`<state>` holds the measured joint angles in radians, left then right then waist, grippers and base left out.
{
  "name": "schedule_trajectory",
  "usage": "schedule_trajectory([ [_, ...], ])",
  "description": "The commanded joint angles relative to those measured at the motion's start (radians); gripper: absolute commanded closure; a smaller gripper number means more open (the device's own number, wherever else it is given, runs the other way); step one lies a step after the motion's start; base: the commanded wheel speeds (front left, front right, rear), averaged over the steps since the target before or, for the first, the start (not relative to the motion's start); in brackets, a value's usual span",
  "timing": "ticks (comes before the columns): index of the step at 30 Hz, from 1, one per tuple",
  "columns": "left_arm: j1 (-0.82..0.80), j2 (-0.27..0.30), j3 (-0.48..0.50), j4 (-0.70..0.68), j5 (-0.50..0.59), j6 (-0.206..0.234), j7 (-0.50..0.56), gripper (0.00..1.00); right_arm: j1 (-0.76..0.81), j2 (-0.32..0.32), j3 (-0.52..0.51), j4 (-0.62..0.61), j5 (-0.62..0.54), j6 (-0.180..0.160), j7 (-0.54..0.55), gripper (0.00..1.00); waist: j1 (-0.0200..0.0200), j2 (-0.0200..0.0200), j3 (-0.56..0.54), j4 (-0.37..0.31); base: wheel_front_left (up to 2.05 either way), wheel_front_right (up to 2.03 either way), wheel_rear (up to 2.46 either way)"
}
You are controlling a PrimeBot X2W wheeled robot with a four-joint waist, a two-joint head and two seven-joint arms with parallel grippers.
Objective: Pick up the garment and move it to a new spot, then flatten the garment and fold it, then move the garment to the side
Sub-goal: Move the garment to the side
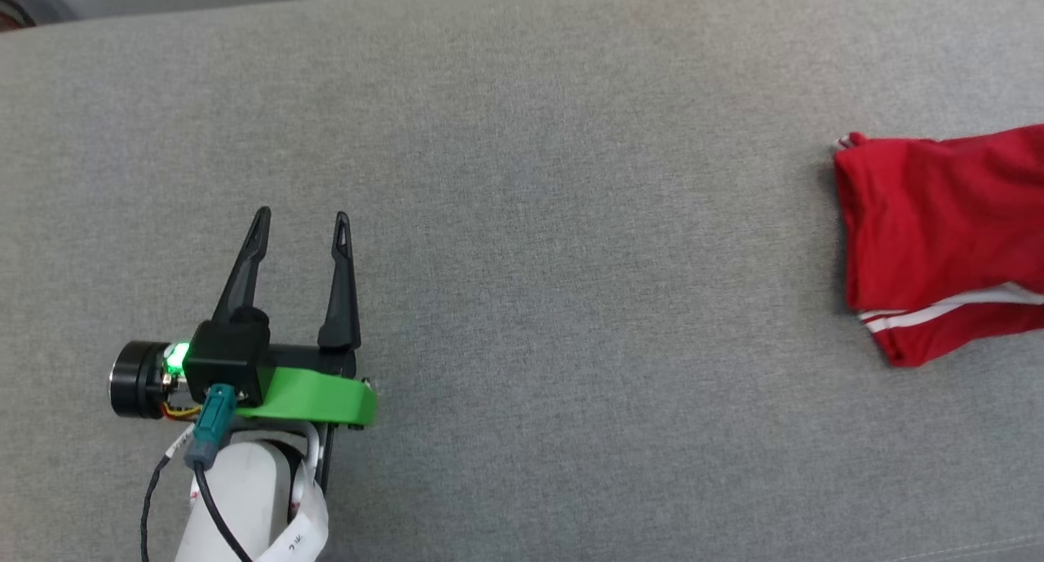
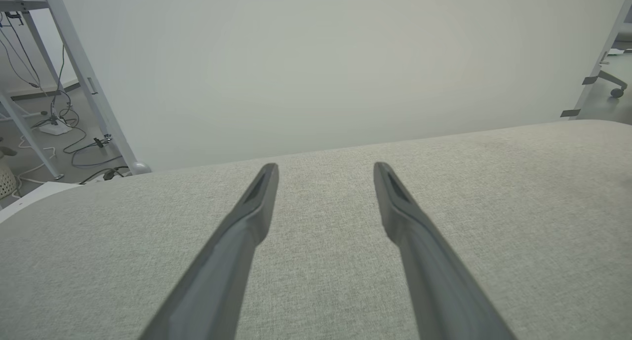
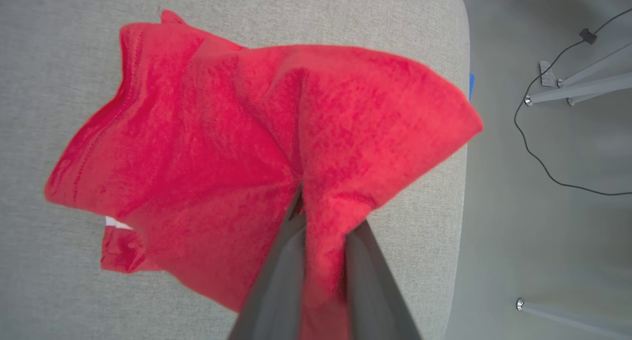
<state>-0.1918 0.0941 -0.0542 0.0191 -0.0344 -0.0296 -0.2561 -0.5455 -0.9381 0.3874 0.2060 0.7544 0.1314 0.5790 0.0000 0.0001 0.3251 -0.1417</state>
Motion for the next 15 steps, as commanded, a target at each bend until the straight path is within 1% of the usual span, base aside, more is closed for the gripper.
schedule_trajectory([
  [1, -0.028, 0.011, 0.001, -0.008, 0.006, -0.005, -0.006, 0.0, -0.037, -0.001, -0.016, 0.038, -0.008, -0.001, -0.017, 1.0, 0.0, -0.0001, 0.111, 0.005, 0.0, 0.0, 0.0],
  [3, -0.047, 0.016, 0.002, -0.017, 0.009, -0.005, -0.006, 0.0, -0.065, -0.014, -0.024, 0.085, -0.038, -0.001, -0.031, 1.0, 0.0, -0.0001, 0.14, 0.012, 0.0, 0.0, 0.0],
  [8, -0.08, 0.023, 0.004, -0.039, 0.01, -0.004, -0.006, 0.0, -0.136, -0.009, -0.095, 0.225, -0.086, -0.001, -0.064, 1.0, 0.0, -0.0001, 0.201, 0.028, 0.0, 0.0, 0.0],
  [11, -0.088, 0.025, 0.005, -0.053, 0.009, -0.003, -0.006, 0.0, -0.166, -0.012, -0.125, 0.286, -0.127, -0.001, -0.081, 1.0, 0.0, -0.0001, 0.228, 0.035, 0.0, 0.0, 0.0],
  [15, -0.091, 0.031, 0.011, -0.067, 0.007, 0.0, -0.006, 0.0, -0.206, 0.004, -0.166, 0.352, -0.181, -0.001, -0.102, 1.0, 0.0, -0.0001, 0.252, 0.035, 0.0, 0.0, 0.0],
])
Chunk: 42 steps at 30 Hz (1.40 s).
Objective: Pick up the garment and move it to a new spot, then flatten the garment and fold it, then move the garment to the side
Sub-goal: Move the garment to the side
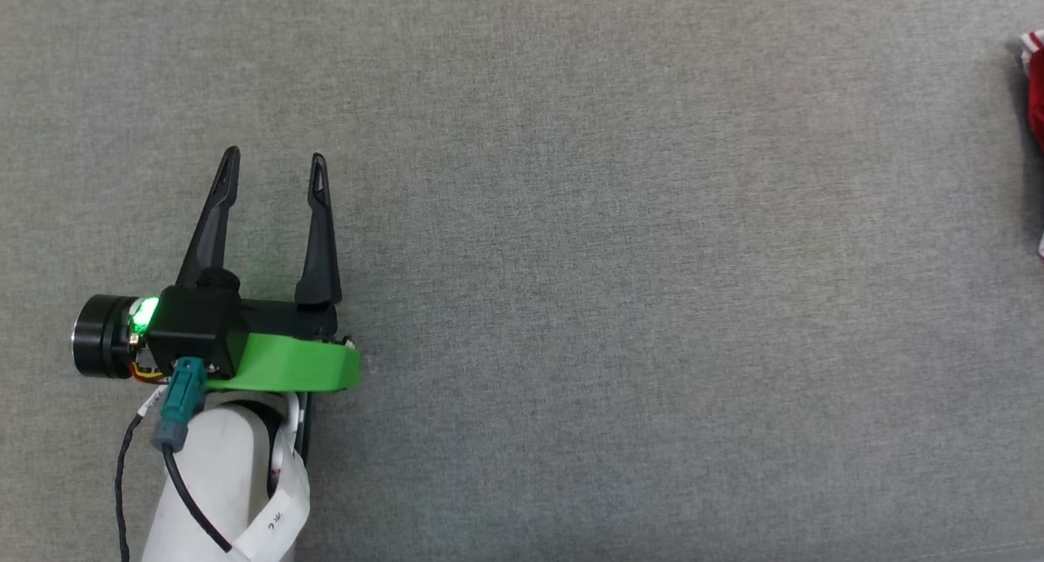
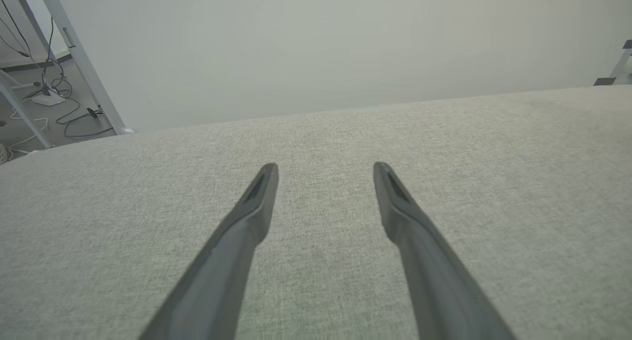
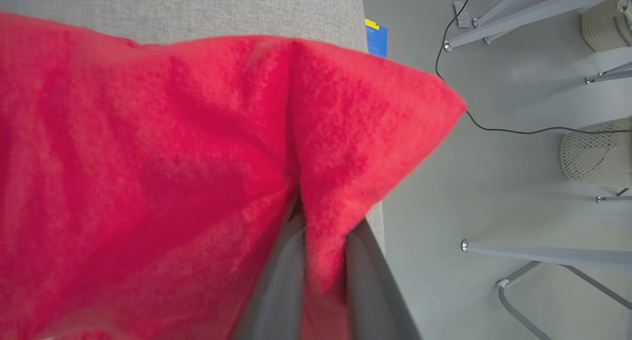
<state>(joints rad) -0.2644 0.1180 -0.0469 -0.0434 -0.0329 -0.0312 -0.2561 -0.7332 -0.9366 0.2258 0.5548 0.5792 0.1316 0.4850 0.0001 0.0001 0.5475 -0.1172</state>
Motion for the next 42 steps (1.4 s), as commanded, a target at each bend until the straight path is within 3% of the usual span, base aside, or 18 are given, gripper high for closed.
schedule_trajectory([
  [1, -0.019, 0.009, 0.004, -0.007, 0.006, 0.001, -0.006, 0.0, -0.032, 0.013, -0.024, 0.022, -0.012, -0.001, -0.017, 1.0, -0.0001, -0.0001, 0.033, 0.011, 0.0, 0.0, 0.0],
  [6, -0.02, 0.011, 0.006, -0.002, 0.005, 0.003, -0.006, 0.0, -0.058, 0.052, -0.05, 0.08, -0.068, -0.001, -0.031, 1.0, -0.0001, -0.0001, 0.023, 0.012, 0.0, 0.0, 0.0],
  [7, -0.008, 0.006, 0.007, 0.009, 0.0, 0.01, -0.006, 0.0, -0.058, 0.082, -0.066, 0.118, -0.077, -0.001, -0.018, 0.0, -0.0001, -0.0001, -0.015, 0.012, 0.0, 0.0, 0.0],
  [12, 0.025, -0.004, 0.007, 0.028, -0.008, 0.014, -0.006, 0.0, -0.053, 0.093, -0.099, 0.119, -0.096, -0.001, -0.102, 0.0, -0.0001, -0.0001, -0.1, 0.023, 0.0, 0.0, 0.0],
  [18, 0.085, -0.013, 0.018, 0.039, -0.019, 0.023, -0.006, 0.0, -0.041, 0.113, -0.133, 0.031, -0.173, -0.001, -0.31, 0.0, -0.0001, -0.0001, -0.203, 0.034, 0.0, 0.0, 0.0],
  [24, 0.141, -0.022, 0.03, 0.051, -0.032, 0.027, -0.006, 0.0, -0.034, 0.236, -0.23, -0.063, -0.265, -0.001, -0.532, 0.0, -0.0001, -0.0001, -0.282, 0.055, 0.0, 0.0, 0.0],
  [29, 0.174, -0.032, 0.028, 0.062, -0.037, 0.029, -0.006, 0.0, 0.029, 0.365, -0.28, -0.17, -0.347, -0.001, -0.651, 0.0, -0.0001, -0.0001, -0.335, 0.079, 0.0, 0.0, 0.0],
  [38, 0.218, -0.043, 0.033, 0.091, -0.044, 0.029, -0.006, 0.0, 0.228, 0.631, -0.25, -0.367, -0.437, -0.001, -0.737, 0.0, -0.0001, -0.0001, -0.422, 0.12, 0.0, 0.0, 0.0],
  [42, 0.236, -0.045, 0.037, 0.104, -0.043, 0.028, -0.006, 0.0, 0.33, 0.719, -0.22, -0.409, -0.446, -0.001, -0.745, 0.0, -0.0001, -0.0001, -0.449, 0.13, 0.0, 0.0, 0.0],
])
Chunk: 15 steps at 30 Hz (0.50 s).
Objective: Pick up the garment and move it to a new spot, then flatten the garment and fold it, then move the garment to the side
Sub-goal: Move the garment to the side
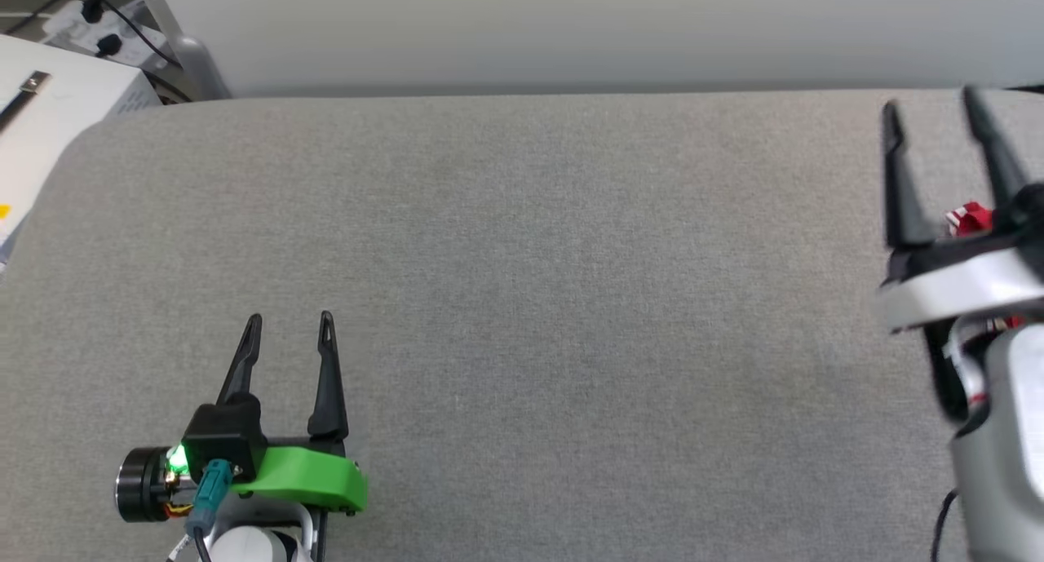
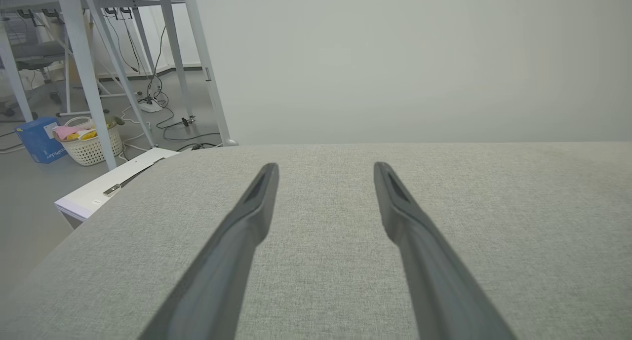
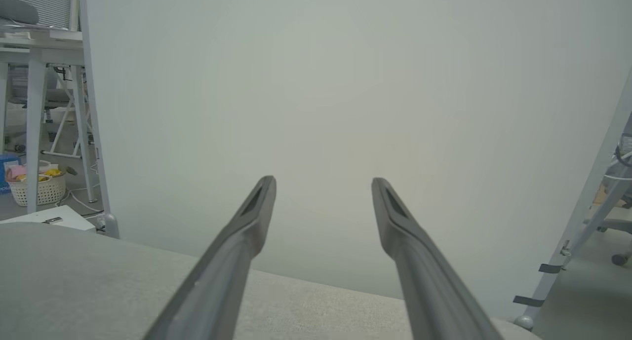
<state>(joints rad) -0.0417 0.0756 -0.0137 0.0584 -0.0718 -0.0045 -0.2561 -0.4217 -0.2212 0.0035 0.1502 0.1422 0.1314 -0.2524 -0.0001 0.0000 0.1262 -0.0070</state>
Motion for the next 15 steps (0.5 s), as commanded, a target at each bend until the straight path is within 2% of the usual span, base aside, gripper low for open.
schedule_trajectory([
  [1, 0.017, -0.003, 0.005, 0.005, -0.004, 0.002, -0.006, 0.0, 0.039, 0.02, 0.005, -0.012, -0.008, -0.001, -0.008, 0.0, 0.0001, 0.0, -0.033, 0.022, 0.0, 0.0, 0.0],
  [4, 0.029, -0.004, 0.008, 0.015, -0.003, 0.001, -0.006, 0.0, 0.125, 0.077, 0.01, -0.016, -0.001, -0.001, -0.009, 0.0, 0.0001, 0.0, -0.052, 0.027, 0.0, 0.0, 0.0],
  [8, 0.045, -0.006, 0.014, 0.023, -0.003, 0.002, -0.006, 0.0, 0.232, 0.118, 0.008, -0.013, 0.005, -0.001, -0.009, 0.0, 0.0001, 0.0, -0.071, 0.027, 0.0, 0.0, 0.0],
  [15, 0.079, -0.01, 0.014, 0.035, -0.011, -0.004, -0.006, 0.0, 0.365, 0.146, -0.003, -0.04, 0.004, -0.001, -0.009, 0.0, 0.0001, 0.0, -0.104, 0.019, 0.0, 0.0, 0.0],
])
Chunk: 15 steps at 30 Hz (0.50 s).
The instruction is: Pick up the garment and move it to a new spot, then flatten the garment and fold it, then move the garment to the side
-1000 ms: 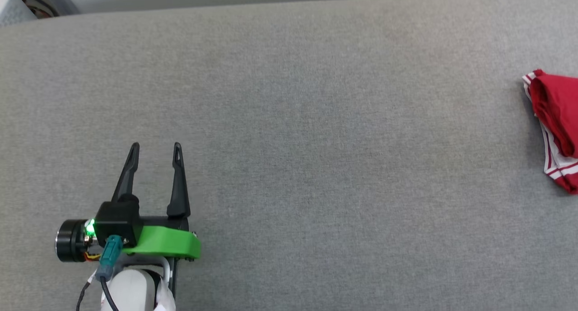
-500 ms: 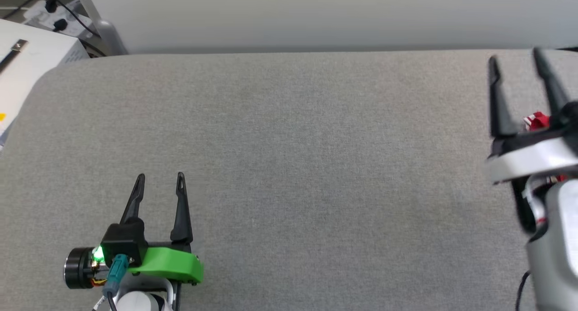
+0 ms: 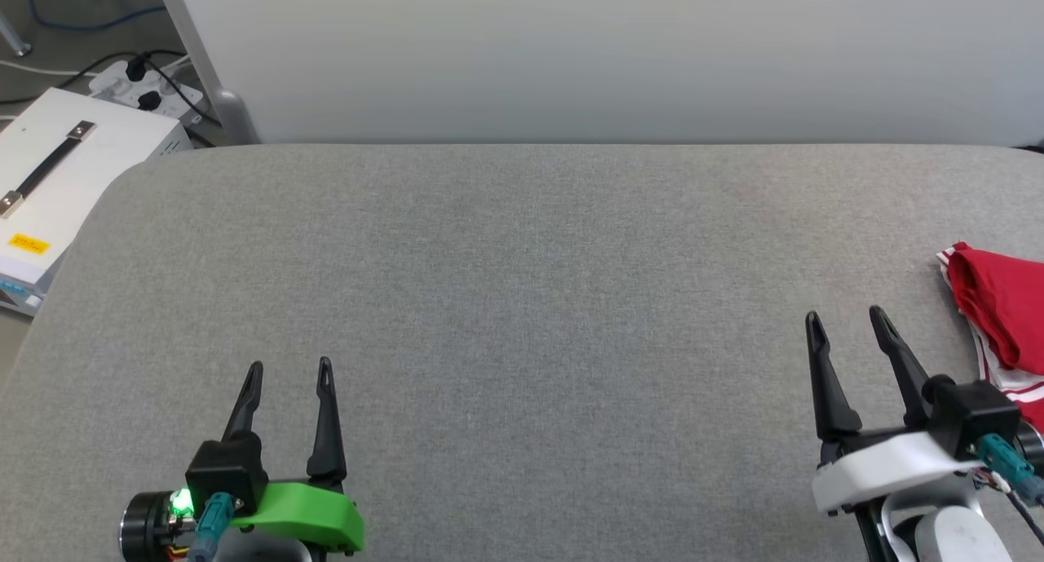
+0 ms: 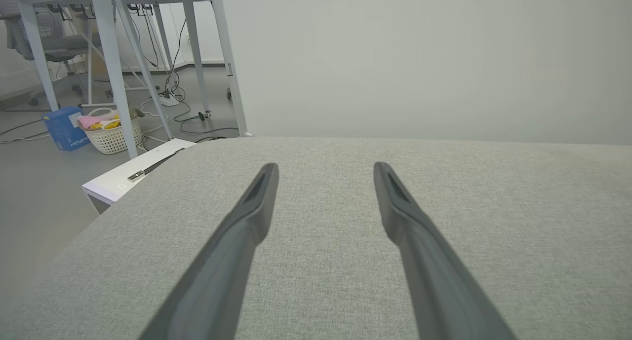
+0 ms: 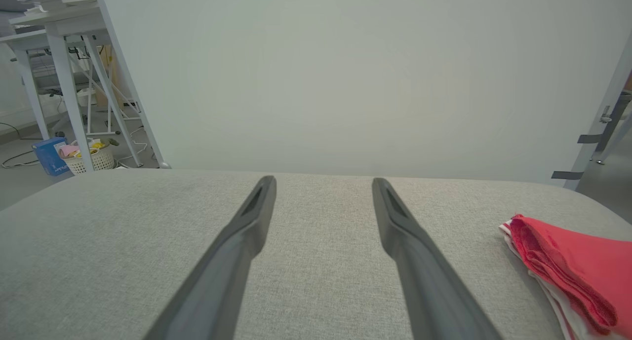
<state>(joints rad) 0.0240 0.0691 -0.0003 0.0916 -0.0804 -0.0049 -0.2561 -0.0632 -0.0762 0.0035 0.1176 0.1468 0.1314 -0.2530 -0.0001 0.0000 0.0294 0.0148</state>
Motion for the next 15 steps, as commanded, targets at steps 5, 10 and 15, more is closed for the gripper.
schedule_trajectory([
  [5, 0.034, -0.008, -0.007, 0.004, -0.015, -0.01, -0.006, 0.0, 0.075, 0.009, -0.013, -0.052, -0.001, -0.001, -0.009, 0.0, 0.0001, 0.0, -0.025, -0.003, 0.0, 0.0, 0.0],
  [10, 0.047, -0.011, -0.019, 0.003, -0.017, -0.012, -0.006, 0.0, 0.123, 0.018, -0.028, -0.099, 0.003, -0.001, -0.009, 0.0, 0.0001, 0.0, -0.032, 0.0, 0.0, 0.0, 0.0],
  [15, 0.053, -0.013, -0.024, 0.003, -0.024, -0.011, -0.006, 0.0, 0.146, 0.022, -0.035, -0.103, -0.001, -0.001, -0.009, 0.0, 0.0001, 0.0, -0.034, 0.001, 0.0, 0.0, 0.0],
])
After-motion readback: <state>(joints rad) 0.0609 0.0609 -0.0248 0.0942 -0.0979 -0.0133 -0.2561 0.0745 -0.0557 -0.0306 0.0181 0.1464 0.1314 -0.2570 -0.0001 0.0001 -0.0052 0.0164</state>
